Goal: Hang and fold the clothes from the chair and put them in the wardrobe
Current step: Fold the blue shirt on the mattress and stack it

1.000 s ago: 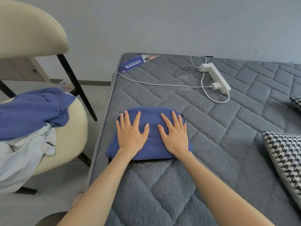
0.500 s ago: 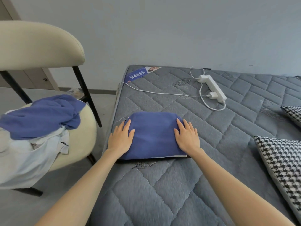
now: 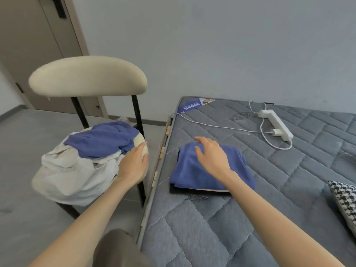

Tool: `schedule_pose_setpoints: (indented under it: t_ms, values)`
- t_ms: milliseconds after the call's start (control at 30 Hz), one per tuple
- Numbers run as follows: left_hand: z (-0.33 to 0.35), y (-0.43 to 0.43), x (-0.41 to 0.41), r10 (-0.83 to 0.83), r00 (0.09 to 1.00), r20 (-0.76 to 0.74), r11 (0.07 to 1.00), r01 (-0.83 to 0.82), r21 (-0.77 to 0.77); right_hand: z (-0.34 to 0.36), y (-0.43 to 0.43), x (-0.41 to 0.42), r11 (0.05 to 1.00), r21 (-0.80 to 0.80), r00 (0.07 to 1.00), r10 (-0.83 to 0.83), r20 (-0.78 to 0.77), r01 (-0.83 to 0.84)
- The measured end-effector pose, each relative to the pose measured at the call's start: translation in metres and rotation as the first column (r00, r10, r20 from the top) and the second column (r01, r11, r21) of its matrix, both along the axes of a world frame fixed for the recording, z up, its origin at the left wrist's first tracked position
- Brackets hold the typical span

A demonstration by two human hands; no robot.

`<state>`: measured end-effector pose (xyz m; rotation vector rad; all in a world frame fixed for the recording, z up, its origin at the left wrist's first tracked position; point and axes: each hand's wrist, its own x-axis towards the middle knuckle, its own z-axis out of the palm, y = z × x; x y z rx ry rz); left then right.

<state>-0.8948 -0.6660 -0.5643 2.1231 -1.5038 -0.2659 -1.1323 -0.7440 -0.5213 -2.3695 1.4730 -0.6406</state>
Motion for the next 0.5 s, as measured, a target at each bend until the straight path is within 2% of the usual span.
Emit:
schedule_pose_setpoints:
  t_ms: [167,367,500]
  values:
    - [0.001,0.038,0.054,0.113,0.993,0.012,0.993,-0.113,-0.041,0.005,0.017,0.052,0.992,0.009,0.990,0.124,0.073,-0.125]
    - [-0.013,0.072,0.115,0.242,0.970,0.024,0.970,-0.242,0.036,-0.011,0.026,0.118,0.975,0.077,0.974,0.202,0.102,-0.211]
    - [-0.029,0.081,0.149,0.261,0.963,0.075,0.956,-0.268,0.119,-0.030,0.029,0.163,0.959,0.127,0.967,0.243,0.082,-0.252]
